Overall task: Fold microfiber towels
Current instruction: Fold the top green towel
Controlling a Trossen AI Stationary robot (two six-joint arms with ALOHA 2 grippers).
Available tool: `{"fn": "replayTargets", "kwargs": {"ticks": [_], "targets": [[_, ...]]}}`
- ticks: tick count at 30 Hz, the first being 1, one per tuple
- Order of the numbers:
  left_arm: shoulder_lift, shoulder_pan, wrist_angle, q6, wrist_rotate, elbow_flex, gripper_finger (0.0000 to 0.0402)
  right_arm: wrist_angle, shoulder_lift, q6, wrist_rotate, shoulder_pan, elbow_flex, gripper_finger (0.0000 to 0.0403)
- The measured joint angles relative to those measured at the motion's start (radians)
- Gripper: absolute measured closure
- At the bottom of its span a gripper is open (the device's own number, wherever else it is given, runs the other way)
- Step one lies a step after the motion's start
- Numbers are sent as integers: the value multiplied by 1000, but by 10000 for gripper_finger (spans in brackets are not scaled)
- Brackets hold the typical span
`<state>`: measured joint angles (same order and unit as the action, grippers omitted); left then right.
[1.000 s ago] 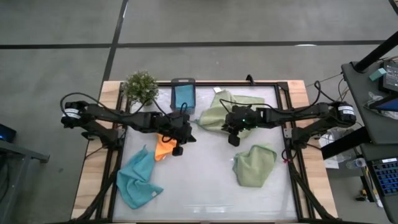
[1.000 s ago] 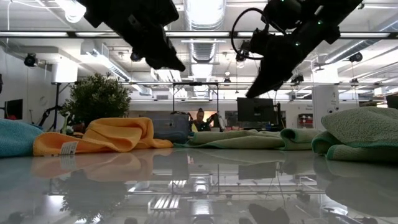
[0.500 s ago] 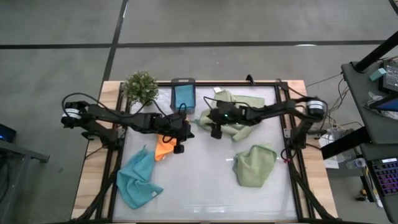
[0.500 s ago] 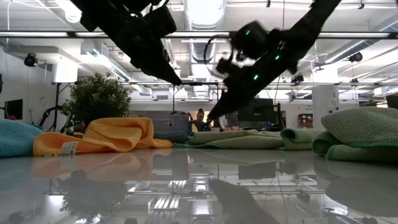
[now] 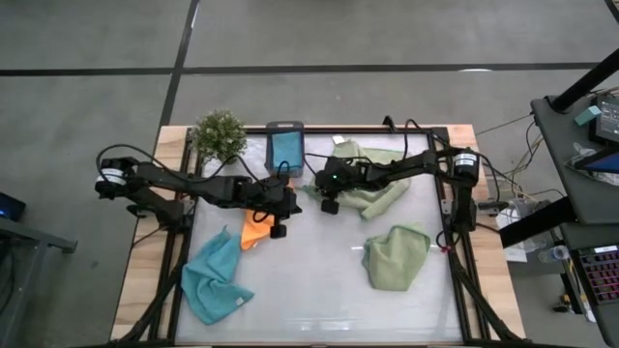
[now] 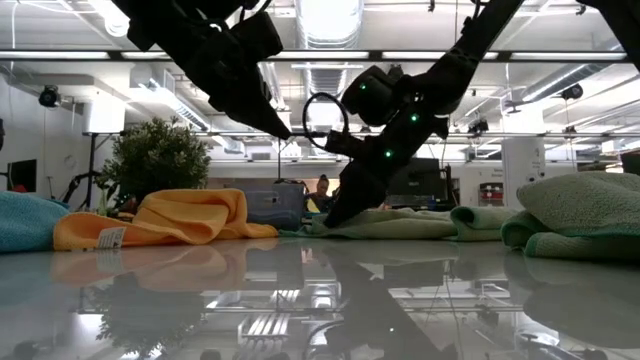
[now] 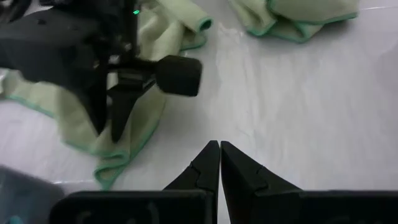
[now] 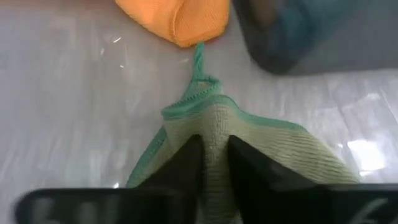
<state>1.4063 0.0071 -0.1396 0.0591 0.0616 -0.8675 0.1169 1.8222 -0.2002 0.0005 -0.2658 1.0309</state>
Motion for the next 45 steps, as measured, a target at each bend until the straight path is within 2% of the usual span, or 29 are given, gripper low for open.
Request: {"fn": "replayTargets", "kwargs": {"ticks": [2, 8, 13, 19, 23, 27, 33, 37, 45], "targets": [[0, 0, 1, 0, 15, 3, 402, -3, -19, -14, 0, 5, -11, 383], [0, 0, 28, 0, 31, 6, 401, -15, -142, -52, -27, 41, -73, 393], [-1, 0, 98, 8, 23, 6, 383, -60, -317, -89, -204, 72, -132, 394], [15, -3, 194, 6, 19, 10, 303, -76, -526, -68, -414, 78, -227, 394], [71, -7, 255, 6, 19, 11, 250, -75, -625, -20, -423, 85, -284, 394], [173, -13, 335, 10, -9, 12, 225, -5, -688, 24, -422, 93, -338, 394], [280, -14, 415, 25, -27, 12, 221, 34, -745, 43, -422, 96, -381, 394], [304, -13, 440, 24, 49, 11, 221, 34, -762, 52, -421, 96, -389, 394], [365, 5, 521, 1, 81, 11, 221, 65, -758, 63, -421, 96, -390, 394]]}}
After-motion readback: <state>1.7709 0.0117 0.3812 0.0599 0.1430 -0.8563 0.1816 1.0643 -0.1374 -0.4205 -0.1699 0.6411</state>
